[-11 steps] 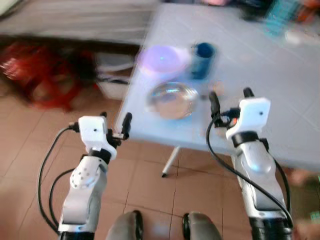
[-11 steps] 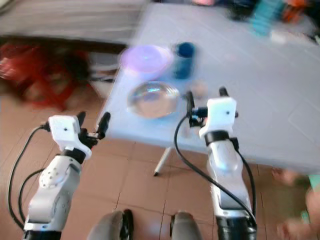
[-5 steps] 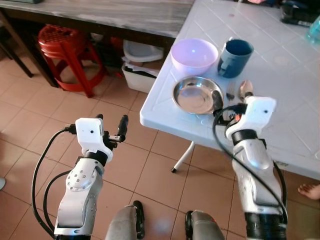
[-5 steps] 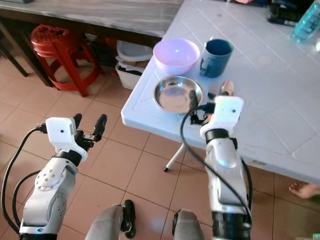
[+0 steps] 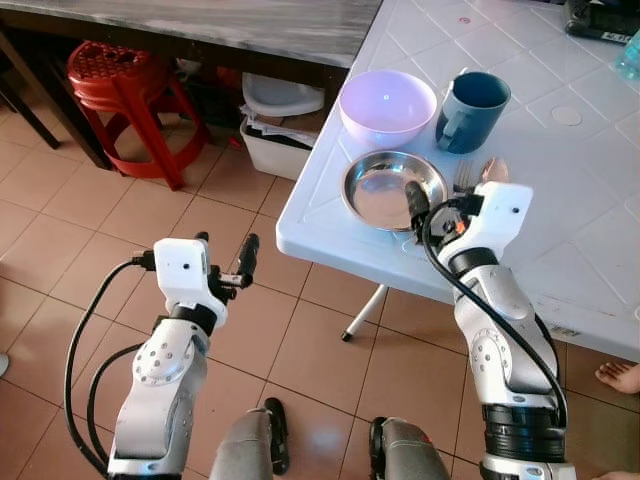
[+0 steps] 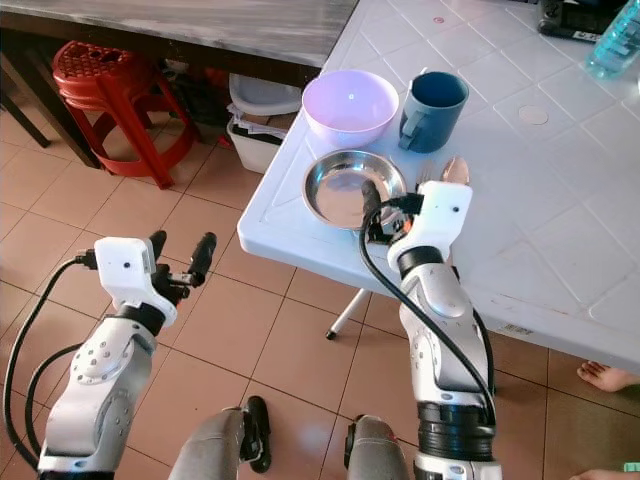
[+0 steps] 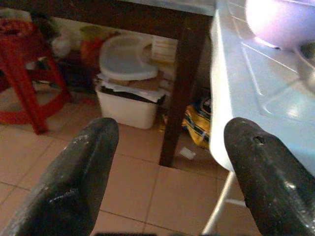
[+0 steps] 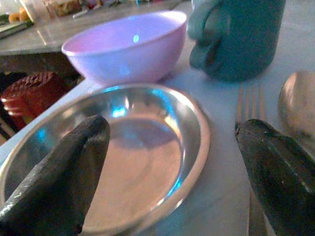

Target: Setting the table

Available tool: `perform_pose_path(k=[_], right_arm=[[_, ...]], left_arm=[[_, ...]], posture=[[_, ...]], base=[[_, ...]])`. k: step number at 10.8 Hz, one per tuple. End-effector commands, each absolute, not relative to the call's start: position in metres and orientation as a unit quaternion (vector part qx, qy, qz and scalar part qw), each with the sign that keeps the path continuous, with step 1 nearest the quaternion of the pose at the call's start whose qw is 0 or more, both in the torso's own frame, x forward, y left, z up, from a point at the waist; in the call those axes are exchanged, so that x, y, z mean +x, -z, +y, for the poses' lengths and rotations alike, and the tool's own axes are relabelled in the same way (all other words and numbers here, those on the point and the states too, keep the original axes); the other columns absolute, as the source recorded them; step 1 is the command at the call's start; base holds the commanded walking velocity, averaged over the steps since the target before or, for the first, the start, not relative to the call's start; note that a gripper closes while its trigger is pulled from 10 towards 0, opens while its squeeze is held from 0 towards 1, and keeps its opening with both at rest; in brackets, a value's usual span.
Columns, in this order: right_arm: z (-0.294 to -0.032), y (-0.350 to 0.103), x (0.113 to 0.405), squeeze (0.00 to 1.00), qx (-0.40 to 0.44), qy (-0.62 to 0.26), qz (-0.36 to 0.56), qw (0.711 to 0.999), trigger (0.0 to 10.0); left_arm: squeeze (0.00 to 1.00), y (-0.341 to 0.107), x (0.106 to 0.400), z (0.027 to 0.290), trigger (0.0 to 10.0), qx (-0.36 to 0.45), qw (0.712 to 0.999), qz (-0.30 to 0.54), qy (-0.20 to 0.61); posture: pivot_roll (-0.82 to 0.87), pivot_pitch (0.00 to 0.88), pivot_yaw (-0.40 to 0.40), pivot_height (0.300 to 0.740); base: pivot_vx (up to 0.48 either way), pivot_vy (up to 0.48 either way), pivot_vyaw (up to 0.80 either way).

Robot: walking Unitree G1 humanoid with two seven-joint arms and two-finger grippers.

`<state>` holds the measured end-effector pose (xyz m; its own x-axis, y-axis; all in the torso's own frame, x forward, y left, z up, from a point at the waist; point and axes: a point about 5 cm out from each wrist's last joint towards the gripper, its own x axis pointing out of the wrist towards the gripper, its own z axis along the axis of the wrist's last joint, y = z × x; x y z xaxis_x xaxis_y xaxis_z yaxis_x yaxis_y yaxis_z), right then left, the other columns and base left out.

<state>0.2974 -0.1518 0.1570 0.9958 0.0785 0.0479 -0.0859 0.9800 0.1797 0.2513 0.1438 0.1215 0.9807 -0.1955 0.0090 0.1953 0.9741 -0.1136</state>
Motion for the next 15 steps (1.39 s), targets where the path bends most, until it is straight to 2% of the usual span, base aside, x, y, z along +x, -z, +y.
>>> perform_pose_path(k=[1,4,10,11,12,13,14,15], right_arm=[[-0.148,-0.154,0.294,0.00,0.097,-0.047,-0.009,0.994,10.0],[-0.147,-0.157,0.297,0.00,0.101,-0.055,-0.008,0.993,10.0],[-0.130,-0.151,0.299,0.00,0.150,-0.088,0.036,0.984,10.0],[-0.129,-0.150,0.299,0.00,0.156,-0.094,0.047,0.982,8.5],[-0.130,-0.148,0.300,0.00,0.150,-0.092,0.055,0.983,8.6],[-0.132,-0.144,0.300,0.00,0.159,-0.082,0.071,0.981,8.2],[-0.134,-0.140,0.299,0.00,0.164,-0.076,0.085,0.980,4.5],[-0.134,-0.139,0.299,0.00,0.162,-0.078,0.090,0.980,3.0]], left_arm=[[0.00,-0.121,0.247,0.144,10.0,-0.055,0.992,0.004,0.117],[0.00,-0.131,0.244,0.133,10.0,-0.097,0.978,-0.014,0.185],[0.00,-0.131,0.237,0.129,10.0,-0.085,0.969,-0.013,0.231],[0.00,-0.131,0.237,0.127,10.0,-0.087,0.968,-0.014,0.236],[0.00,-0.131,0.237,0.127,10.0,-0.087,0.968,-0.014,0.237],[0.00,-0.131,0.237,0.127,10.0,-0.087,0.967,-0.014,0.238],[0.00,-0.131,0.238,0.127,10.0,-0.087,0.967,-0.015,0.239],[0.00,-0.131,0.238,0.126,10.0,-0.087,0.967,-0.015,0.239]], posture=[[-0.06,0.240,0.037,0.740],[-0.06,0.240,0.030,0.740],[-0.06,0.243,0.022,0.740],[-0.06,0.241,0.020,0.740],[-0.06,0.241,0.020,0.740],[-0.07,0.238,0.019,0.740],[-0.07,0.237,0.019,0.740],[-0.07,0.236,0.018,0.740]], base=[[0.000,0.000,0.00],[0.000,0.000,0.00],[0.000,0.000,0.00],[0.000,0.000,0.00],[0.000,0.000,0.00],[0.000,0.000,0.00],[0.000,0.000,0.00],[0.000,0.000,0.00]])
